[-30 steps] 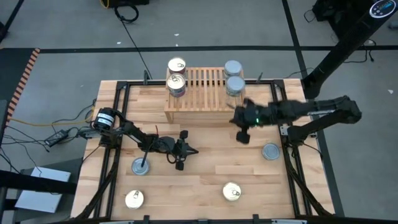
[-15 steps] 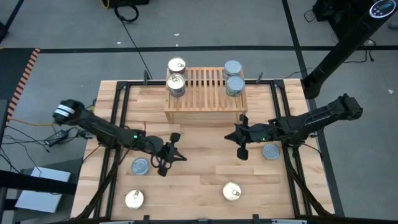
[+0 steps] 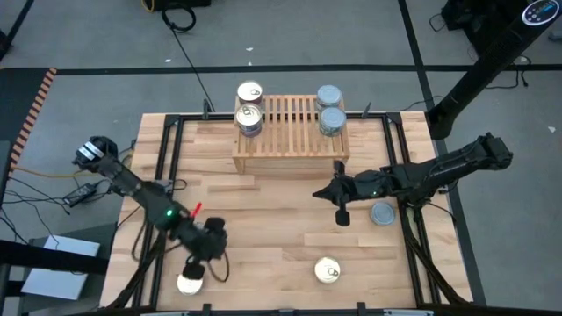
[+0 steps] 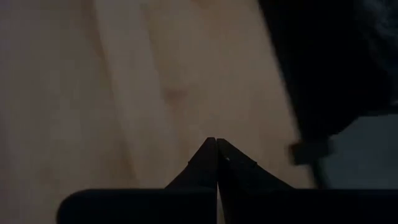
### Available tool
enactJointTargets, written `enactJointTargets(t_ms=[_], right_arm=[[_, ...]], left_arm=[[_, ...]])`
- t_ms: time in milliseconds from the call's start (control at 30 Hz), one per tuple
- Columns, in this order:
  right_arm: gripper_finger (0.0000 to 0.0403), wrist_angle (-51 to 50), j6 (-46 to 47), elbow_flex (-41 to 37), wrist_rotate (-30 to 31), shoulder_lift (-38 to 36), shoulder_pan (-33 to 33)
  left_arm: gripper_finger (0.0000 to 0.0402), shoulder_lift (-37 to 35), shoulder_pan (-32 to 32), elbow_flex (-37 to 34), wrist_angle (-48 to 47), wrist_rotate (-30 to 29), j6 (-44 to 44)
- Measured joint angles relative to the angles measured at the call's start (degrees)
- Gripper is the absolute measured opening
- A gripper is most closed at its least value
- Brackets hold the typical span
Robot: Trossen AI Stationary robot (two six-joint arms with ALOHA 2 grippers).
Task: Stack canned seafood by type on shelf
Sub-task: Put the blue pink tuna can on the shelf
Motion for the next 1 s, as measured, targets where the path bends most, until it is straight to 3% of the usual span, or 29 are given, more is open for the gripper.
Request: enactJointTargets(t_ms=[233, 433, 733, 1000], right_arm=[[0.0005, 0.0, -2.3, 2.7, -5.6, 0.0, -3.4], [0.0005, 0.1, -6.8, 3.7, -6.0, 0.0, -4.9], [0.0005, 1.1, -10.4, 3.8, -6.0, 0.0, -6.2], [0.0005, 2.0, -10.6, 3.8, -6.0, 0.0, -6.3]], left_arm=[[0.0003, 4.1, -10.3, 0.8, 0.0, 0.1, -20.8], [0.0002, 11.6, -14.8, 4.5, 0.1, 2.0, -30.8], [0.0002, 22.1, -16.5, 13.6, -8.4, 4.0, -33.3], [0.0002, 25.0, -16.7, 19.4, -19.5, 3.1, -33.9]])
